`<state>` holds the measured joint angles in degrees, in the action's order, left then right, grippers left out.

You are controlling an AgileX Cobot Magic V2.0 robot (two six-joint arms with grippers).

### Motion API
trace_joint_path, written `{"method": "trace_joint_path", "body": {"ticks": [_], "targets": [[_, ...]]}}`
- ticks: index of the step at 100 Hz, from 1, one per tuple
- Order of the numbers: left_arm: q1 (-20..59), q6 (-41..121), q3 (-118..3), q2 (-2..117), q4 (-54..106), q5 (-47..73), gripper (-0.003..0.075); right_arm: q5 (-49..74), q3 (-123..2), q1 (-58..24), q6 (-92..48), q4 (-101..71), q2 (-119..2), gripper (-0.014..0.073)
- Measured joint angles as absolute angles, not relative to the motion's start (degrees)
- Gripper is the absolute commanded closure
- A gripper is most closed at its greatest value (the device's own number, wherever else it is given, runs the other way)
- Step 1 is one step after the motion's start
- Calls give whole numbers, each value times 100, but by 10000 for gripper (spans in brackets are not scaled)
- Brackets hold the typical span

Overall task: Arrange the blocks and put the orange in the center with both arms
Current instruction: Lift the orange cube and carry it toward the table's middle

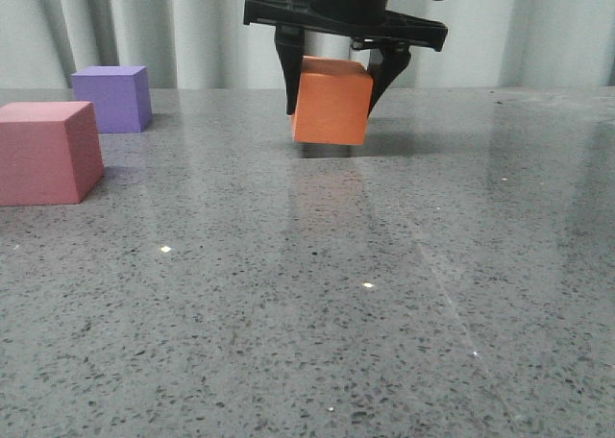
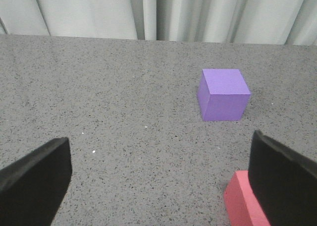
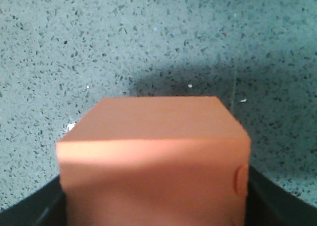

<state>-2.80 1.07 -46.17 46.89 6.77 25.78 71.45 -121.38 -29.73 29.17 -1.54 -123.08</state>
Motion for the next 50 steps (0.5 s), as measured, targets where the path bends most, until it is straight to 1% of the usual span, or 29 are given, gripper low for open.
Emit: {"method": "trace_joint_path", "body": {"ticks": [17,24,31,43,45,50], "targets": [[-280,107,-4617,4689,686,2578,29,7145,-12138,-2973,2927,-156,-12308,442],[-280,107,-4617,4689,686,2578,29,7145,-12138,-2973,2927,-156,-12308,423],[-280,107,-4617,4689,686,2578,29,7145,-12140,-2973,2927,-167,-12320,361],[-280,107,-4617,4689,686,2578,29,7145,-12140,-2973,2927,-169,-12354,193],[-280,107,-4617,4689,686,2578,29,7145,-12140,-2973,2927,-179,-12354,151],[-280,107,-4617,4689,686,2578,29,7145,-12140,-2973,2927,-179,-12366,92]]}}
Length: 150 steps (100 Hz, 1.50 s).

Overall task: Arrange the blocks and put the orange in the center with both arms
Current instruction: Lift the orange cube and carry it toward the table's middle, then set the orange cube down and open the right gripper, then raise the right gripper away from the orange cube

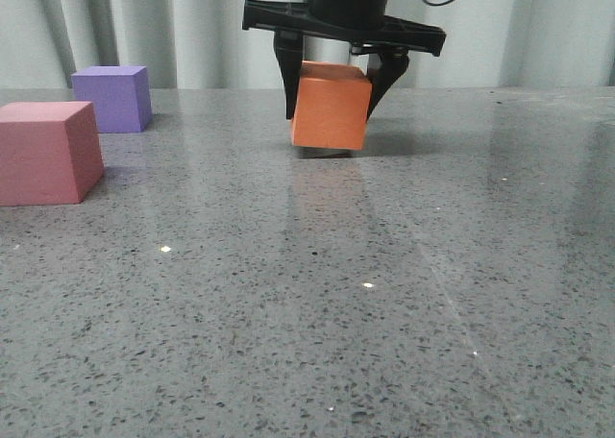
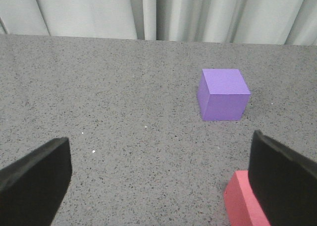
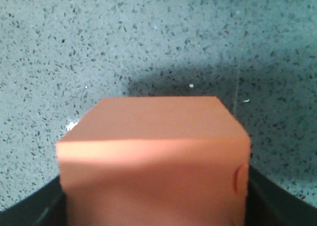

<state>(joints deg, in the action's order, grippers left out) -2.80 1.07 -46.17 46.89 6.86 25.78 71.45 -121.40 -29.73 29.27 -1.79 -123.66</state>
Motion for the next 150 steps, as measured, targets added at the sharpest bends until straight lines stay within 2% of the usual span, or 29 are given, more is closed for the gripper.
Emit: {"method": "trace_joint_path", "body": {"ticks": [5,13,63,128,150], "targets": [[-280,107,-4617,4689,686,2578,29,7145,-12140,-2973,2927,-191,-12377,35],[-280,107,-4617,4689,686,2578,29,7145,-12140,-2973,2927,-205,-12377,4],[-280,107,-4617,4689,690,2581,29,7145,-12140,-2973,2927,-328,-12325,4],[-280,107,-4617,4689,704,2624,29,7156,-12140,-2973,2475,-323,-11272,4],[-280,107,-4617,4729,704,2624,29,7169,-11990,-3215,2314,-64,-10872,4]]}}
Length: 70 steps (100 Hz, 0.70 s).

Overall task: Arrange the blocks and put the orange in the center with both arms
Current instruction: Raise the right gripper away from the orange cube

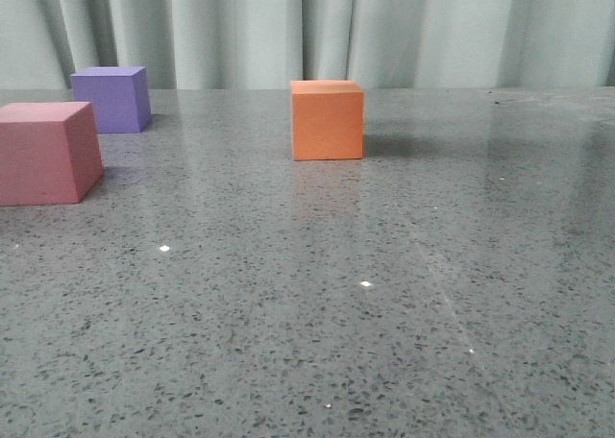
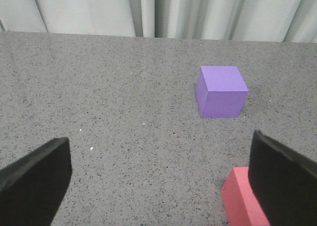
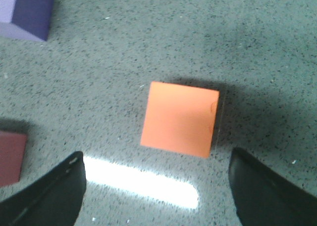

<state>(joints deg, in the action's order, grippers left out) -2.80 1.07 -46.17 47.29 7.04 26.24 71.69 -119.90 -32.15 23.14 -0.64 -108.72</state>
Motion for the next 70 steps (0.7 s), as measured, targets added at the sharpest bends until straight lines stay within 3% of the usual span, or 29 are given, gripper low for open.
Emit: {"method": "trace_joint_path", "body": {"ticks": [29,70], "targets": [[-280,109,-4617,5001,735,2624,29,6730,-10681,-3473,2281,0,-10043,4],[-280,109,-4617,5041,1054,2575,29,4827,-7581,-3485,2268,58,-7873,4]]}}
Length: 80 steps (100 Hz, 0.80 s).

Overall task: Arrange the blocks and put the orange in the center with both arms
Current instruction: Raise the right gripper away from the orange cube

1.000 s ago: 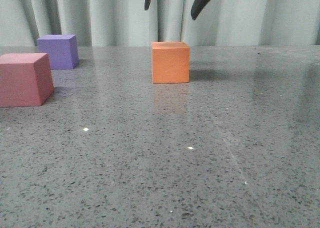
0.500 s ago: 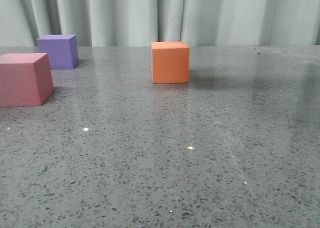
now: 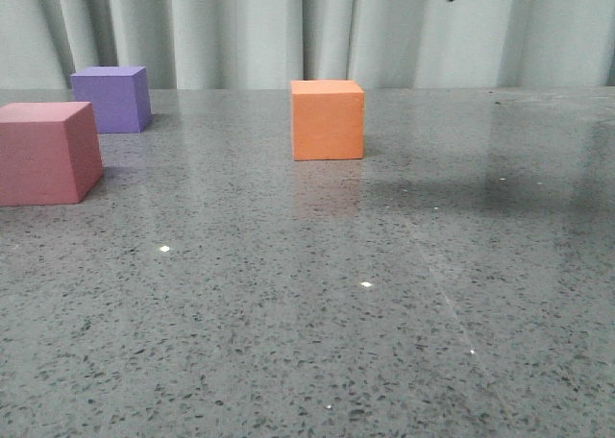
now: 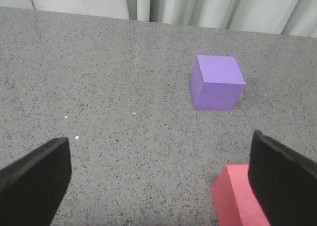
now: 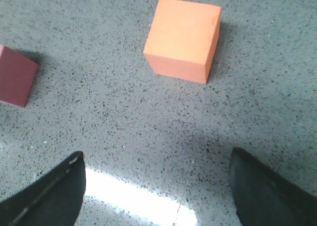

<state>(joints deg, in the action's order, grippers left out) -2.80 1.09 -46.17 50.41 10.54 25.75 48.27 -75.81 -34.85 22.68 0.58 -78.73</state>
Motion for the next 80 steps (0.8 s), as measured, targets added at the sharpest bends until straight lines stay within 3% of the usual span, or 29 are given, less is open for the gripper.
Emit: {"method": "trace_joint_path", "body": {"ticks": [34,80], "targets": [[-280,528,-4978,5102,1080,2566,29,4028,-5688,-3485,2268,114,-6152,4],[-280,2106,-7266,6503,2126,3985,29,3959,-5205,-3485,2268,0,-5753,4]]}}
